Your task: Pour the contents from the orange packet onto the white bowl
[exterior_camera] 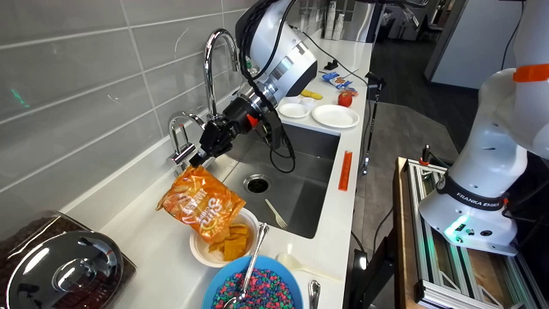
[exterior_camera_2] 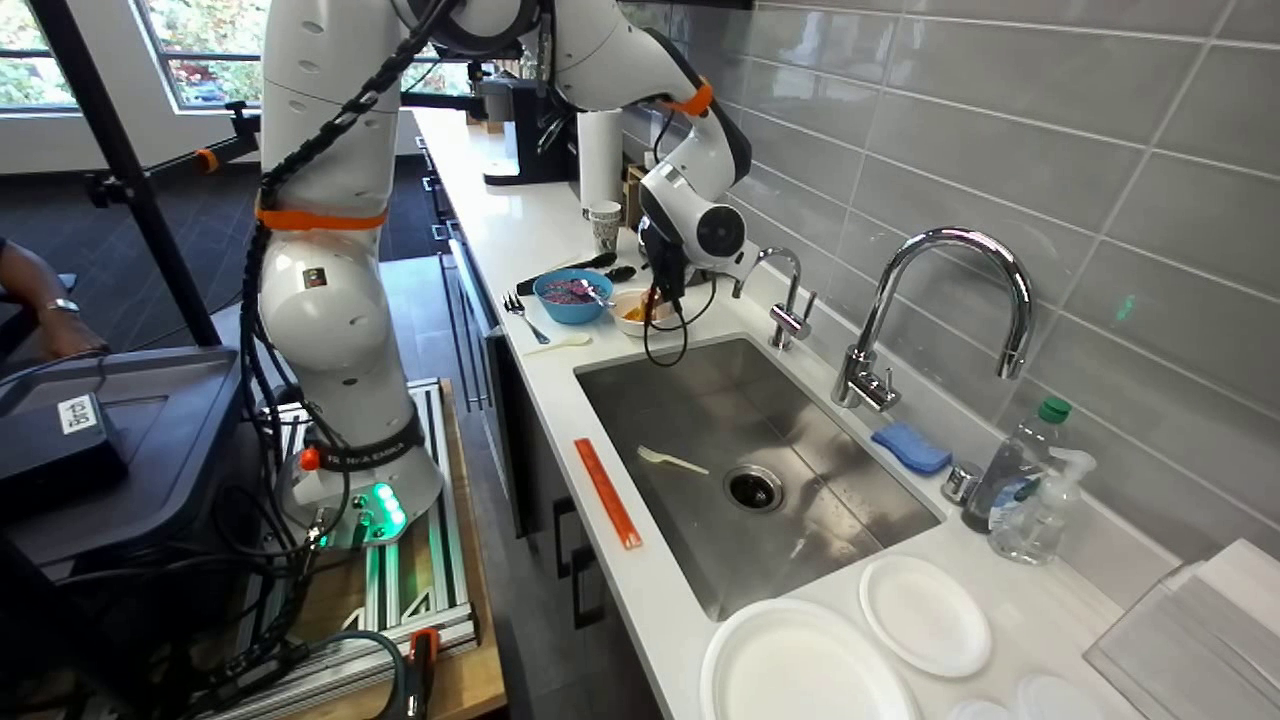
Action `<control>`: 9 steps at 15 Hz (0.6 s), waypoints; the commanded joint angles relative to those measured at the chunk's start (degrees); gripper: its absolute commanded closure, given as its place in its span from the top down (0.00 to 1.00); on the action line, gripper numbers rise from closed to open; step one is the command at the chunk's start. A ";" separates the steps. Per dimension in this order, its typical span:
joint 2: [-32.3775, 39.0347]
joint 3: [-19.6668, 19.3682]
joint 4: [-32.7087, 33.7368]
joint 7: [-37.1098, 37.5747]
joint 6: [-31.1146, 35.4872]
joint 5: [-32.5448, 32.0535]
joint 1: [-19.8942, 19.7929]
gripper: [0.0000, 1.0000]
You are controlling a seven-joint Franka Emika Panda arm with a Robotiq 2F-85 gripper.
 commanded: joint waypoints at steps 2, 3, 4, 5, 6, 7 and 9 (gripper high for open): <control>0.62 -0.89 0.14 3.28 -2.47 4.31 -0.13 0.00; 0.65 -1.03 0.13 3.83 -2.60 4.79 -0.14 0.00; 0.65 -1.15 0.13 4.38 -2.87 5.32 -0.19 0.00; 0.68 -1.30 0.14 4.94 -3.17 5.87 -0.25 0.00; 0.70 -1.45 0.13 5.61 -3.96 6.33 -0.35 0.00; 0.77 -1.65 0.12 6.17 -4.84 6.67 -0.45 0.00; 0.87 -1.97 0.11 7.06 -5.93 7.47 -0.57 0.00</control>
